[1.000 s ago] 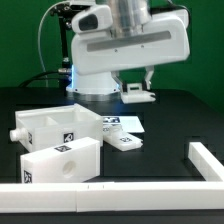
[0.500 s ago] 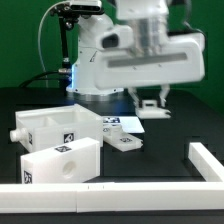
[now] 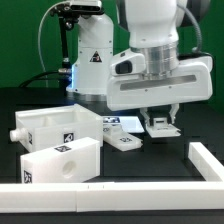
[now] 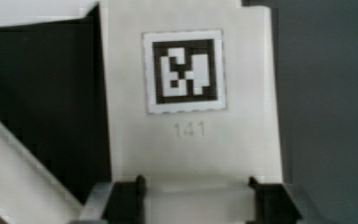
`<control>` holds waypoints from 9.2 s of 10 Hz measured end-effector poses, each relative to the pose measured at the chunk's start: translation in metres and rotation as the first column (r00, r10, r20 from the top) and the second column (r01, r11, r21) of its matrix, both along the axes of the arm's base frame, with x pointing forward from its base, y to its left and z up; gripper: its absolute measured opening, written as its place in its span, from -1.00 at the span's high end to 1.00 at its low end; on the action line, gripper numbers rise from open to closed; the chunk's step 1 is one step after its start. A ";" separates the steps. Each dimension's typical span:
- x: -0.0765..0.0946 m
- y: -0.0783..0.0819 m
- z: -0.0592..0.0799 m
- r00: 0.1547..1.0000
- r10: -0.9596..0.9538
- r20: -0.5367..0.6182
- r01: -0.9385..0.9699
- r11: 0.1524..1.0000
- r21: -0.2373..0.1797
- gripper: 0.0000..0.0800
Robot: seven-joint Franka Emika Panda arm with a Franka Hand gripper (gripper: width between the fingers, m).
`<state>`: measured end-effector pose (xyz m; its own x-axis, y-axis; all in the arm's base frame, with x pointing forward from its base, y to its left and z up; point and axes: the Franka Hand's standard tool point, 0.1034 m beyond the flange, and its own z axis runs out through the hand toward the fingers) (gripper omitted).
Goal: Assemble cabinet
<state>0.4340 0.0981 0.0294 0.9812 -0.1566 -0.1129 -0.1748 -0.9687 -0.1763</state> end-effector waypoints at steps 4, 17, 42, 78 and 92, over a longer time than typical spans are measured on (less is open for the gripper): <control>-0.005 0.009 -0.014 0.998 -0.021 0.059 0.022 1.000 -0.012 0.35; 0.023 -0.035 0.074 0.997 0.054 -0.062 -0.053 0.998 0.025 -0.99; -0.038 -0.139 -0.011 0.883 0.461 0.094 -0.449 0.885 -0.126 0.50; 0.138 -0.024 0.059 0.423 -0.899 -0.113 0.900 0.431 -0.060 0.78; 0.209 -0.019 -0.002 0.148 -0.975 -0.163 0.971 0.175 -0.163 0.78</control>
Offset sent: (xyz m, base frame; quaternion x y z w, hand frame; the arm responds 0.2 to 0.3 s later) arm -0.0069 0.0155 -0.0171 -0.0173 0.0326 0.0181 0.9992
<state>0.6432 0.0788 0.0278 -0.0280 -0.9693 -0.2442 -0.9996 0.0250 0.0153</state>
